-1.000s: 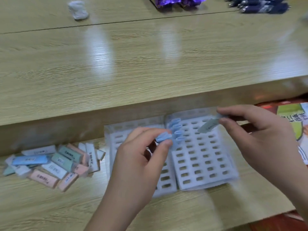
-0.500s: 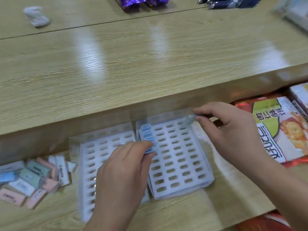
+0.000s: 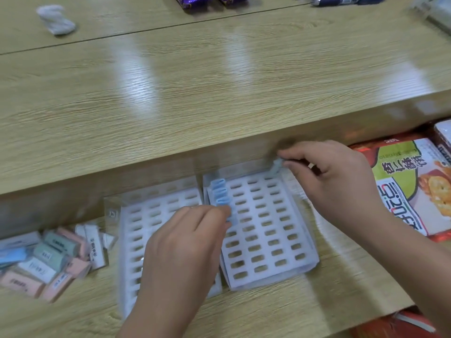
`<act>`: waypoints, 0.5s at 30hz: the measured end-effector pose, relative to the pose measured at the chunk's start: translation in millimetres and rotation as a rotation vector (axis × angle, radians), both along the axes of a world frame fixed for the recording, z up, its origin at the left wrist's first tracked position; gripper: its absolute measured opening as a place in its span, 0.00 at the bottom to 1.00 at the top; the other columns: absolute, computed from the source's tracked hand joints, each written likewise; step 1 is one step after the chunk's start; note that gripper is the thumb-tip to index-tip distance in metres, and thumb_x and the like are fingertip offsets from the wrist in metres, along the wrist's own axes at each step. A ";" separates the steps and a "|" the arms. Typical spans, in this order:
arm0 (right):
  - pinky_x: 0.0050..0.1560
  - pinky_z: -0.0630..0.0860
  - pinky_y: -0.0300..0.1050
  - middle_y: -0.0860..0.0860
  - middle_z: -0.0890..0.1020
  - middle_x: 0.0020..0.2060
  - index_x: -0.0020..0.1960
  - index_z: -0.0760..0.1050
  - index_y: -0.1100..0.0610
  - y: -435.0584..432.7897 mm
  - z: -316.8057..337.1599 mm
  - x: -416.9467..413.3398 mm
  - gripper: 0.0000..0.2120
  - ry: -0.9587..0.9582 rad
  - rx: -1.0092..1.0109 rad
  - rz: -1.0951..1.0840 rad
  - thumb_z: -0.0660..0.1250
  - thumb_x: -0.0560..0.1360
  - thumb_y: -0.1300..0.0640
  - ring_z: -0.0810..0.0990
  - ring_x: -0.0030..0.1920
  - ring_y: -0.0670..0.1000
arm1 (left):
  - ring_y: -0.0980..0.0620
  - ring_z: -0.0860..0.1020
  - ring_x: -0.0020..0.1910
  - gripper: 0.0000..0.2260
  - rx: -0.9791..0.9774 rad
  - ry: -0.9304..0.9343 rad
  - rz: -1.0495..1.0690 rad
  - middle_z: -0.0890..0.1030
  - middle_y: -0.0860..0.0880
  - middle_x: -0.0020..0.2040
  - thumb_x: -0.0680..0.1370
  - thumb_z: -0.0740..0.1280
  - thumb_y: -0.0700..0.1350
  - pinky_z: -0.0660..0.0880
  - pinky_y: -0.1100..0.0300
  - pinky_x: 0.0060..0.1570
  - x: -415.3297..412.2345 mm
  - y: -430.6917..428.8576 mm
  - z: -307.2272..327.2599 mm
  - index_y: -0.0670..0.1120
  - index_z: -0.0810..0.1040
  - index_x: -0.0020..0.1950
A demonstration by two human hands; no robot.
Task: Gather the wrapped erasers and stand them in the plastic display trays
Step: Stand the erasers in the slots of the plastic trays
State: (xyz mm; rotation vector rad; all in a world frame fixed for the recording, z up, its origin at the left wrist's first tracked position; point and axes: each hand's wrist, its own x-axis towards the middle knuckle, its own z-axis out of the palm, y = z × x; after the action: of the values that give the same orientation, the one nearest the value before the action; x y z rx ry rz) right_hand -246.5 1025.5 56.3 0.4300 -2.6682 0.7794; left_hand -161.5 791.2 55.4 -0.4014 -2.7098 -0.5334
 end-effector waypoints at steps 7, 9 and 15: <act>0.43 0.74 0.42 0.40 0.82 0.47 0.55 0.82 0.49 8.1 -0.3 -1.6 0.09 -0.005 0.051 0.077 0.67 0.77 0.53 0.76 0.46 0.44 | 0.52 0.82 0.41 0.08 0.044 -0.086 -0.036 0.84 0.54 0.45 0.74 0.70 0.44 0.78 0.57 0.31 -3.7 -3.7 3.6 0.47 0.83 0.52; 0.45 0.74 0.42 0.41 0.83 0.47 0.55 0.82 0.50 8.2 -1.4 -2.9 0.09 0.020 0.045 0.069 0.67 0.77 0.54 0.77 0.46 0.46 | 0.52 0.83 0.42 0.09 0.054 -0.075 -0.019 0.85 0.53 0.45 0.75 0.70 0.43 0.77 0.60 0.33 -3.8 -2.1 2.4 0.46 0.84 0.53; 0.47 0.69 0.35 0.43 0.84 0.49 0.54 0.83 0.51 6.7 -6.5 -3.6 0.08 0.056 0.025 0.017 0.67 0.77 0.55 0.78 0.47 0.46 | 0.50 0.82 0.41 0.08 -0.010 -0.078 0.028 0.85 0.52 0.44 0.76 0.70 0.43 0.71 0.61 0.34 -4.8 -1.8 5.7 0.46 0.84 0.53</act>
State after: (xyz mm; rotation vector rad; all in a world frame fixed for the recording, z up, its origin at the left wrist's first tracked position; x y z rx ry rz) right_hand -250.1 1032.2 49.8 0.4750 -2.6275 0.7291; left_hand -166.3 789.4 61.1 -0.3516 -2.7898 -0.5385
